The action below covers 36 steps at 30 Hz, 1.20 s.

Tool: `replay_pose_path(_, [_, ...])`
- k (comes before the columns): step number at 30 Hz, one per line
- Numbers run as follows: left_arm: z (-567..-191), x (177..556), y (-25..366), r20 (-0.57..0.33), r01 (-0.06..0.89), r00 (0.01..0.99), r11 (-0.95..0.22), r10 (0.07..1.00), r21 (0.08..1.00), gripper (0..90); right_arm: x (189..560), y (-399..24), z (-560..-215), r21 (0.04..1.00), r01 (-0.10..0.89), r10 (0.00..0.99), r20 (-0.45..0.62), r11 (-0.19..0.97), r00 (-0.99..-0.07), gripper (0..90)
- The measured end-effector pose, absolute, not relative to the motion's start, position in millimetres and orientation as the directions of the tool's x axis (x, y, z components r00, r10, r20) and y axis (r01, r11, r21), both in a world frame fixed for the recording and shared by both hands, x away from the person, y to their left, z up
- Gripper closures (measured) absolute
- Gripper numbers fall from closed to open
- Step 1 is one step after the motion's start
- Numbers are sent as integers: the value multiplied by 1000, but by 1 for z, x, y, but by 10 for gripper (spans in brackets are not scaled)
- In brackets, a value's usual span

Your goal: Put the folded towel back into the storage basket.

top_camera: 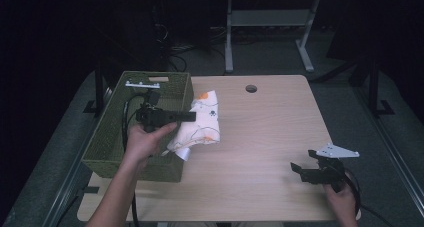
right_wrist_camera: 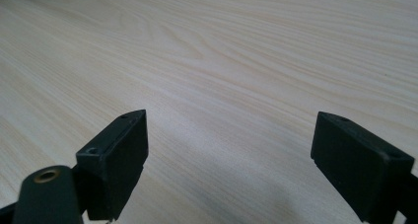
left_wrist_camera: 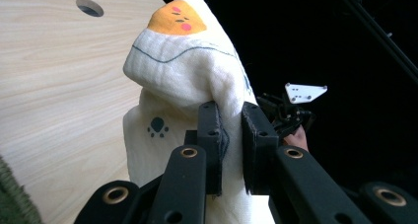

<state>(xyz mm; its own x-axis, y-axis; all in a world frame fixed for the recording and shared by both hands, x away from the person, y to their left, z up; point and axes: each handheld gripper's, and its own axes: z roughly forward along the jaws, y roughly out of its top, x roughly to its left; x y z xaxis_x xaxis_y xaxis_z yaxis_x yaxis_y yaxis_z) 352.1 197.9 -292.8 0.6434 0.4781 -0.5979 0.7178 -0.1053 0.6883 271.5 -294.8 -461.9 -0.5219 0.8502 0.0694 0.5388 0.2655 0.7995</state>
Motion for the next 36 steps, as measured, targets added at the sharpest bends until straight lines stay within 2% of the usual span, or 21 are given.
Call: replay_pose_path(36, [-288, 363, 253, -610, 731, 606, -54, 510, 680, 810, 270, -301, -461, 801, 545, 865, 71, 248, -497, 139])
